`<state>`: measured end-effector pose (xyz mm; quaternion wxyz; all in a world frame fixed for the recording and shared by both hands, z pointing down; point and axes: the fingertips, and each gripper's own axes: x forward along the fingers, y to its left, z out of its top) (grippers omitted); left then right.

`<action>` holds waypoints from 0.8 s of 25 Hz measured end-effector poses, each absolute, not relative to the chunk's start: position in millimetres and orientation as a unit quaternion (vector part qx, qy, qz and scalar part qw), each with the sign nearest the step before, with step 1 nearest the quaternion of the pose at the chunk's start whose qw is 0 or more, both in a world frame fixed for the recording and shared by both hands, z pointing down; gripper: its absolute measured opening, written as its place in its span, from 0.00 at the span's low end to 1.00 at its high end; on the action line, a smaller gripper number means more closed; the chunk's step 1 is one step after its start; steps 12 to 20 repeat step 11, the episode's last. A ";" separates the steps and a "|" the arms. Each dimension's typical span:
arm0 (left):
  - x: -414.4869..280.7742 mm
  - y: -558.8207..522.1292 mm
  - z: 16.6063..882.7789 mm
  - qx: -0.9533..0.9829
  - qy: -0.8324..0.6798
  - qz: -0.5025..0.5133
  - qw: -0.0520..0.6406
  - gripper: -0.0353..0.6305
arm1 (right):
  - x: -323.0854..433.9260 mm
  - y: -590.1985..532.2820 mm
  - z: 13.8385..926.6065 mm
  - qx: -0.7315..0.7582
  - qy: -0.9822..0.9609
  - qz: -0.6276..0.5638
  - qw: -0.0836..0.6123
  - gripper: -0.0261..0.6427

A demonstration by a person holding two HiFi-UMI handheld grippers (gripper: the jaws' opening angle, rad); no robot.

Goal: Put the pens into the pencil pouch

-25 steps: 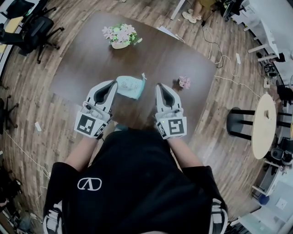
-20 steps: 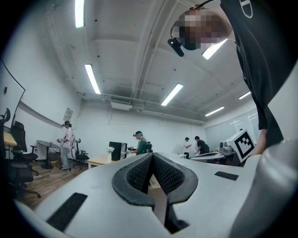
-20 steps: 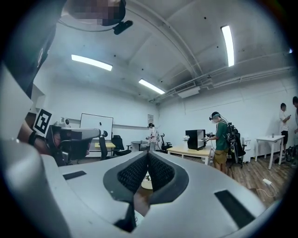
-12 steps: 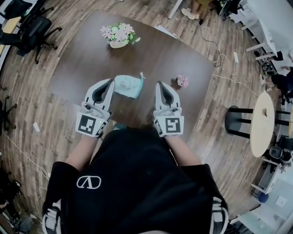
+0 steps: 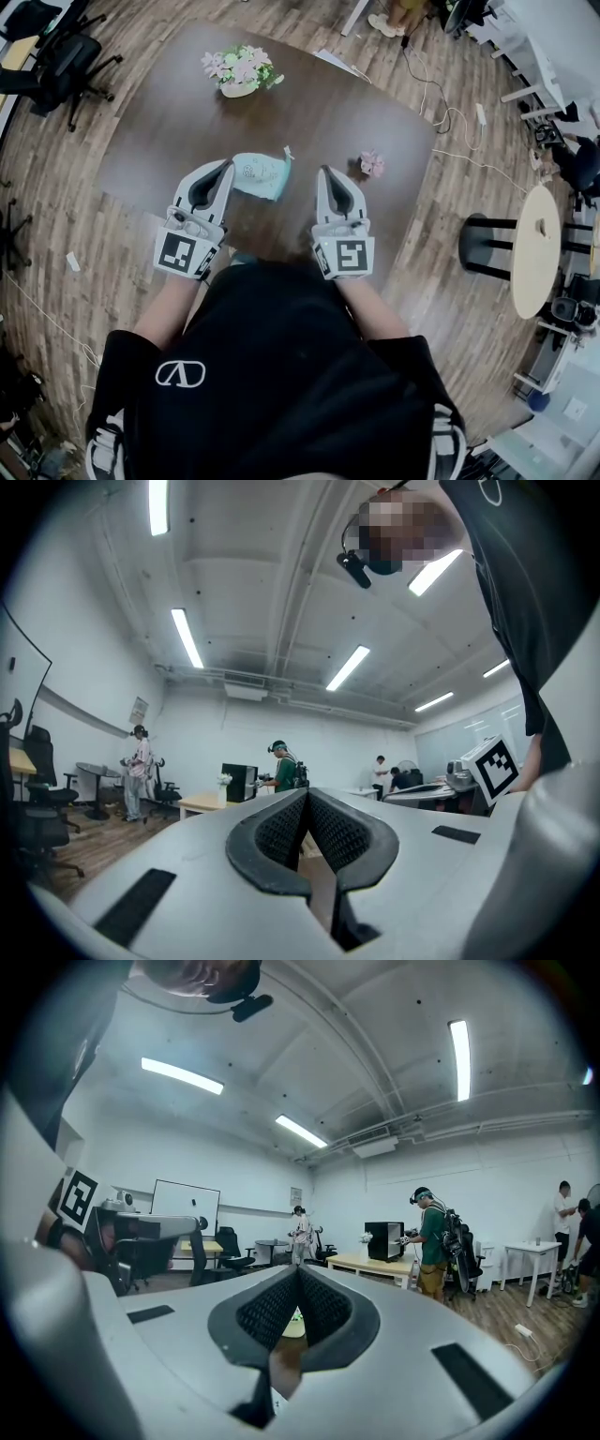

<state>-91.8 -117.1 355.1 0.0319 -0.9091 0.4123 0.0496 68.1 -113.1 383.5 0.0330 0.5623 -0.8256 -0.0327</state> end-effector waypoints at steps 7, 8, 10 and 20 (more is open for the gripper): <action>-88.1 -119.6 357.8 -0.910 0.410 0.046 0.036 0.06 | 71.1 -114.7 387.5 0.565 -0.824 -0.029 0.034 0.04; -87.9 -119.4 357.9 -0.910 0.409 0.046 0.036 0.06 | 71.4 -114.6 387.4 0.565 -0.824 -0.029 0.034 0.04; -88.1 -119.3 358.8 -0.910 0.410 0.048 0.032 0.06 | 71.7 -114.7 386.9 0.565 -0.824 -0.030 0.034 0.04; -88.2 -119.2 359.4 -0.910 0.410 0.048 0.030 0.06 | 71.8 -114.6 386.7 0.566 -0.823 -0.030 0.034 0.04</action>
